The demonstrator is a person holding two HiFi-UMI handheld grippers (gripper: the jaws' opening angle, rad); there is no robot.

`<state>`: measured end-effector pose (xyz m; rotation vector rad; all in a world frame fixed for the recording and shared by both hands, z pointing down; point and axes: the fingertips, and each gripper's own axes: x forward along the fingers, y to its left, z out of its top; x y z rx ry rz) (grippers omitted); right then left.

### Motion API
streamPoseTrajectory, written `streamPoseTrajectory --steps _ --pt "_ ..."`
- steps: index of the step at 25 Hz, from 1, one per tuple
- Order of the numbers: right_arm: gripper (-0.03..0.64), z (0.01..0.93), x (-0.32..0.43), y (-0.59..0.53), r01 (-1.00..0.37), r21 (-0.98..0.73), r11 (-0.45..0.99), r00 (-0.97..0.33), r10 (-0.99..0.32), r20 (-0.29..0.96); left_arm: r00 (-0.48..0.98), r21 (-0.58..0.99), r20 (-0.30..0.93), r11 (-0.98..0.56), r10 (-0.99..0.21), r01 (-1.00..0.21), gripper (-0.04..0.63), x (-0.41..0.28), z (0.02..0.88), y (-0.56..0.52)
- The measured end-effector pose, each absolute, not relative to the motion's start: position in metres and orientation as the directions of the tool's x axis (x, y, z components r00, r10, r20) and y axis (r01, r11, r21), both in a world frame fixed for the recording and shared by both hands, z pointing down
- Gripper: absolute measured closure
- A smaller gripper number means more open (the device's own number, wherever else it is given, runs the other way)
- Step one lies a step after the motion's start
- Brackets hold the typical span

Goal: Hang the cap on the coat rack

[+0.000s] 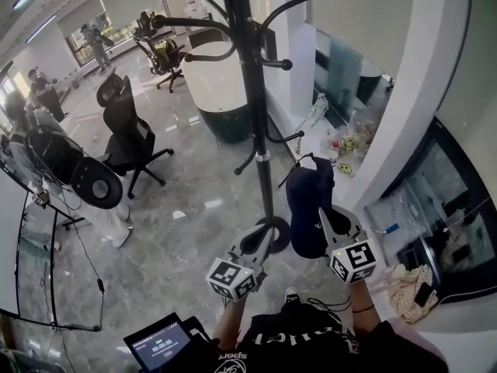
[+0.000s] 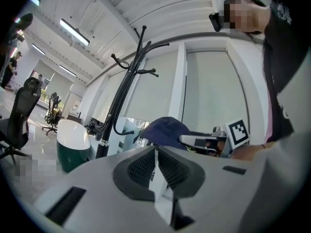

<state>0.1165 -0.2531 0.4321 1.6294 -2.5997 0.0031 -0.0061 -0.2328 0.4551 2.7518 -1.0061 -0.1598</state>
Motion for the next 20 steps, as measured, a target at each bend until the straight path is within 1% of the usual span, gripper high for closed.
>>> streamPoseTrajectory --steps 7,13,16,20 --pt "0.594 0.422 0.148 -0.315 -0.883 0.079 0.463 -0.464 -0.886 0.016 0.737 0.234 -0.012 -0.718 -0.676 -0.655 0.588 0.017 0.46 -0.274" --pt "0.594 0.421 0.164 -0.368 -0.862 0.051 0.504 -0.506 -0.862 -0.017 0.71 0.226 0.007 -0.691 -0.704 -0.687 0.589 0.024 0.466 -0.299" --pt "0.594 0.427 0.16 -0.383 -0.845 0.035 0.533 -0.534 -0.846 -0.007 0.695 0.23 0.015 -0.674 -0.719 -0.702 0.589 0.023 0.467 -0.307" --pt "0.594 0.451 0.158 -0.397 -0.836 0.006 0.548 -0.548 -0.836 0.043 0.68 0.231 0.027 -0.657 -0.733 -0.717 0.589 0.023 0.472 -0.315"
